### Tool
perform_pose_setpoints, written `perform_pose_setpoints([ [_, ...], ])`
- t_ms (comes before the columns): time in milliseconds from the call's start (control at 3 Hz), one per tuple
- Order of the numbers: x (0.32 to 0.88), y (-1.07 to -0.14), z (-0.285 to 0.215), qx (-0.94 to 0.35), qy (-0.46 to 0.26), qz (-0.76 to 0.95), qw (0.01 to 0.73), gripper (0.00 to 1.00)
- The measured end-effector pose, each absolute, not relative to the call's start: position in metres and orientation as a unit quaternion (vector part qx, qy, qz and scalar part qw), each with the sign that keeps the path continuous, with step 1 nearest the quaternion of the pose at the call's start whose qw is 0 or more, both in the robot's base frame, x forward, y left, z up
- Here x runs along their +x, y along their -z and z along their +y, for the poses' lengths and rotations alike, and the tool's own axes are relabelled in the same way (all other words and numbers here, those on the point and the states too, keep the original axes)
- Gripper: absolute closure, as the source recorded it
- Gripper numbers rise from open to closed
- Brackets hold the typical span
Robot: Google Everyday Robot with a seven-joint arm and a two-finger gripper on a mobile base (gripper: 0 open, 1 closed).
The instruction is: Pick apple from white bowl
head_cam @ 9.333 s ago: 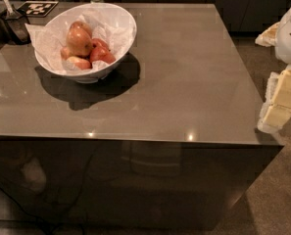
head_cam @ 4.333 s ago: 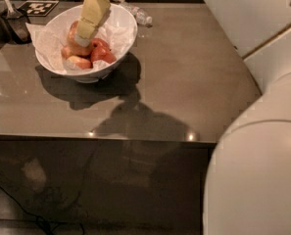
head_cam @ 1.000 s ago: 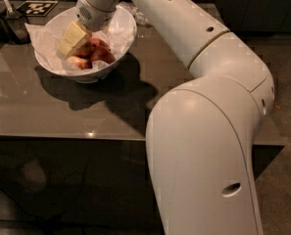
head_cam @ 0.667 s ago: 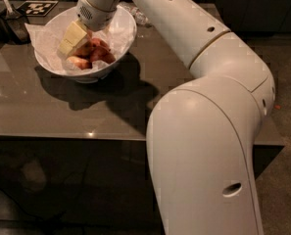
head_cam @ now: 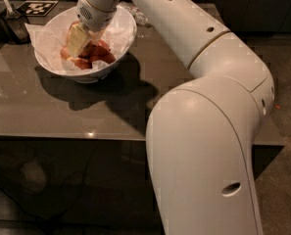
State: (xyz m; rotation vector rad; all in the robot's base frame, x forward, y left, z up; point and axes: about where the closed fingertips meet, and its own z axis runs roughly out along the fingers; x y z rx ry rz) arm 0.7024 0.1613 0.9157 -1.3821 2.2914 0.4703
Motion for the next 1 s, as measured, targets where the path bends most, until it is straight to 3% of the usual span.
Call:
perform_pose_setpoints([
  [667,0.7024,-0.9157,0.1614,-0.497,-0.169,0.824,0.211,0.89],
  [1000,0.6991,-0.923,0.1669,-0.518,-0.15,0.809,0.235,1.0],
])
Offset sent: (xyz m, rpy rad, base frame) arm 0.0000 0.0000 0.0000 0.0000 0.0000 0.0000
